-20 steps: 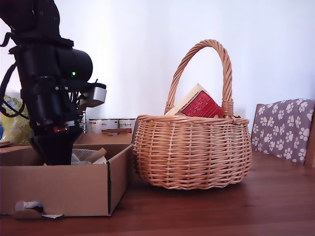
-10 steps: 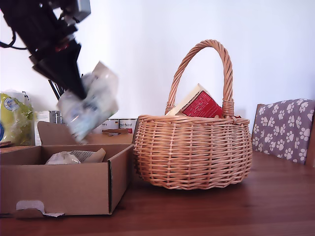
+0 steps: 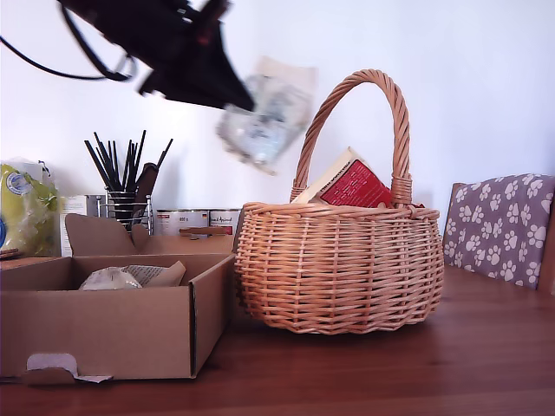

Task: Move the bags of Easter eggs from the cardboard box on the left into the woven basket on the right side.

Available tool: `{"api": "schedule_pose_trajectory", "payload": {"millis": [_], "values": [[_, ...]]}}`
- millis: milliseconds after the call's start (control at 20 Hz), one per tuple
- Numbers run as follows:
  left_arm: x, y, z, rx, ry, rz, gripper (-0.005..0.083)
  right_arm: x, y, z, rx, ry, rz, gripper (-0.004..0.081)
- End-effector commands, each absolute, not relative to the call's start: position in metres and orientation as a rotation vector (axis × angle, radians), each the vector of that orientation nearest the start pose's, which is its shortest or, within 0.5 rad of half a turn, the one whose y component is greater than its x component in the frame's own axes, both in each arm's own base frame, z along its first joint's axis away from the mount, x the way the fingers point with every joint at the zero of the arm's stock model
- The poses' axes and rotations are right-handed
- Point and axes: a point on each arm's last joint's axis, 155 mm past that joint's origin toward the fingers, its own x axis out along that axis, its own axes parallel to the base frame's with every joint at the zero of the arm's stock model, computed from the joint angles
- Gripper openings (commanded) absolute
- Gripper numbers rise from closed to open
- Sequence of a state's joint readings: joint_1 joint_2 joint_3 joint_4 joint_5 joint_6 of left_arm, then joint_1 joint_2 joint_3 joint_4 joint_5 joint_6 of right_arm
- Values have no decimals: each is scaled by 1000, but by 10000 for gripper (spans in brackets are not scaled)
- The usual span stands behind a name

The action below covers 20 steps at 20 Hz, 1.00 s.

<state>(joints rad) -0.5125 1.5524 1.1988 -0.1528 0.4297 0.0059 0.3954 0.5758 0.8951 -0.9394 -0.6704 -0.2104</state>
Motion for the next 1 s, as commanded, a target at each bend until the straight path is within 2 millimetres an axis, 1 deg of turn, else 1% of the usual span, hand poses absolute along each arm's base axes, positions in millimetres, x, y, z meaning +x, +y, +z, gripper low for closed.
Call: {"api": "schedule_pose_trajectory", "payload": {"millis": [0,50,150,350,450,700,800,850,950], "values": [[380,-319,214,-3,510,-947,36,126,177,261,-99,516,1097,-13],[382,-331,211,-20,494,-959,36,126,177,261,-99,516,1097,-13],[387,-351,196,-32,483,-967,36,125,177,261,-99,516,1097,-13],[393,-369,156,0,517,-935,36,125,177,261,-98,519,1097,-13],[391,-374,139,7,548,-939,36,125,177,261,-97,520,1097,-13],[386,-380,105,23,621,-935,36,125,177,260,-97,521,1097,-13],[381,-381,88,38,665,-935,36,125,177,260,-97,521,1097,-13],[379,-382,83,51,674,-937,37,125,177,260,-97,521,1097,-13],[379,-384,85,61,660,-938,37,125,177,260,-97,521,1097,-13]]}}
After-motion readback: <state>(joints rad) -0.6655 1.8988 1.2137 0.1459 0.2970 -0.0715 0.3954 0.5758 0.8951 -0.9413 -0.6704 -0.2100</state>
